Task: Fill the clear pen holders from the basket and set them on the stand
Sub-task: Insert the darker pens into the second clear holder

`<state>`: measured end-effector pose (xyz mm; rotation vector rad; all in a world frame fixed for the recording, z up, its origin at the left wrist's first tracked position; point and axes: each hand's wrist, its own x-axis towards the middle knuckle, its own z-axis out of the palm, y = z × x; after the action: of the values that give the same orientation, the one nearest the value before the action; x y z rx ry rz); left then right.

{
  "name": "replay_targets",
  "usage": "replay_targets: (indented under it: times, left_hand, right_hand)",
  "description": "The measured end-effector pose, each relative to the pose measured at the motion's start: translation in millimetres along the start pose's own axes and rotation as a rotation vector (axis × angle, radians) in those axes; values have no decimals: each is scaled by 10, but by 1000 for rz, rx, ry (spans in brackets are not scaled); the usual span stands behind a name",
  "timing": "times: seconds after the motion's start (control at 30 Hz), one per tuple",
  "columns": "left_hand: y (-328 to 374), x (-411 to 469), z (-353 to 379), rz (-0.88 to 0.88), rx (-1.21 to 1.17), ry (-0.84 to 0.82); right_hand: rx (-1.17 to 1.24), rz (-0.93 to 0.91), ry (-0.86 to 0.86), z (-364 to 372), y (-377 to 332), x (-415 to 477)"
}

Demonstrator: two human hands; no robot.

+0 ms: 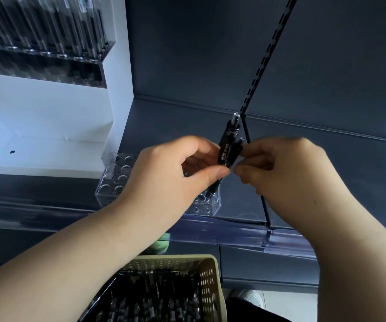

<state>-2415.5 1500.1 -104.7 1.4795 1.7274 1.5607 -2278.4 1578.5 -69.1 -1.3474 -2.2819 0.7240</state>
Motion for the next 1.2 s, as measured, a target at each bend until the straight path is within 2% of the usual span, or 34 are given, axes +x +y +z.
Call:
replay_targets:
  times: [0.17, 0.4, 0.67, 0.93, 1.1, 1.2]
  left_hand:
    - [5, -3, 36, 3, 70, -19]
    - [-164, -23, 132, -5, 295, -108]
    - [-212, -27, 189, 29, 364, -88]
    - [-251, -67, 169, 9, 462, -151]
    - [-202, -232, 10, 87, 553, -137]
    - [-180, -405, -131, 218, 729, -165]
  right_hand:
    - [-31, -12, -20, 9, 10, 10]
    - [-67, -44, -32, 25, 13, 12]
    - [-115, -46, -38, 45, 34, 21]
    - [-178, 2, -82, -4, 37, -39]
    - [-200, 56, -65, -36, 51, -220]
    - [-230, 73, -87, 19, 32, -369]
